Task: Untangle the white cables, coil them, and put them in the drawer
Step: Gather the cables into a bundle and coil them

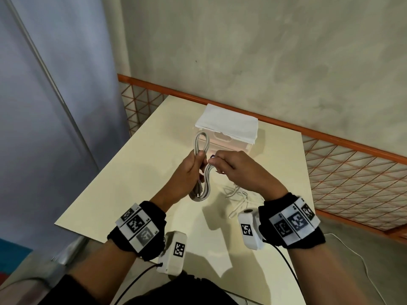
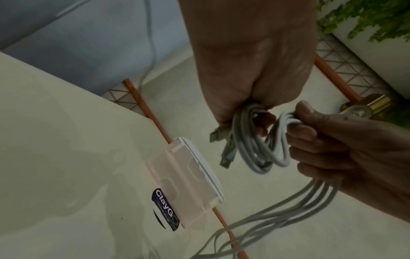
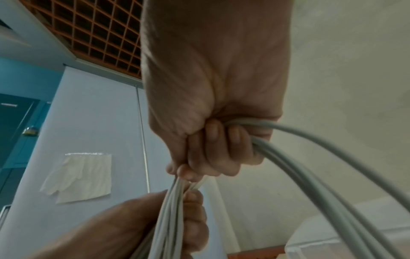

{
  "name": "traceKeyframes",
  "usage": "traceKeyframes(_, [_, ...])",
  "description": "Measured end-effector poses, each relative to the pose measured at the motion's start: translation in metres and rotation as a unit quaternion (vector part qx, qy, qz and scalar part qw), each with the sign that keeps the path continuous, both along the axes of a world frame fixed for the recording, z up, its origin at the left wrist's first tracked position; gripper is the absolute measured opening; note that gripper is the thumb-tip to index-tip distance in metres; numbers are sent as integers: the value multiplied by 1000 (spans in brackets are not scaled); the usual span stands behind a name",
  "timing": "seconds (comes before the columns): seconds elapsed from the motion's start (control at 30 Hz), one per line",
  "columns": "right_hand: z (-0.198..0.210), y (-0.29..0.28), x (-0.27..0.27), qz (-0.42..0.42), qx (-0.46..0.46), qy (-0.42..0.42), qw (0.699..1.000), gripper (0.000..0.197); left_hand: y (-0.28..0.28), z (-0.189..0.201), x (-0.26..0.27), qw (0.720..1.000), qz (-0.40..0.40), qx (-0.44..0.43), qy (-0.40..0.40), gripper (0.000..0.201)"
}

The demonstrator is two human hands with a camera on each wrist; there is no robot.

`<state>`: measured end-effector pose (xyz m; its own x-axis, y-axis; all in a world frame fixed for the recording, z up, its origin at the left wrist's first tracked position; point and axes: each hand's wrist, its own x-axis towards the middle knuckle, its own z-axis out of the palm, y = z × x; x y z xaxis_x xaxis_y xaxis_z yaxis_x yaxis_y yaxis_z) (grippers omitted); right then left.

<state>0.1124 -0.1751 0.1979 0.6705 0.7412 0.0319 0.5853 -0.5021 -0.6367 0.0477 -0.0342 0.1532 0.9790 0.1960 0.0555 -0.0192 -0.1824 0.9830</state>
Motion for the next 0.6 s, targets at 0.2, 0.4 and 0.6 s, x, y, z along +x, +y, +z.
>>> traceKeyframes(0.2, [-2,3,0,3,7,1,1000,37,-5,3,-3,994,-55,-91,26,37])
traceKeyframes(0.4, [-1,-2,2,7,31,3,999,37,-7,5,-7,975,-87,-196,60,39])
traceKeyframes(0.6, [-8,-27,9,-45,-11,168,985,56,13,-1,-8,990,-79,-96,67,33])
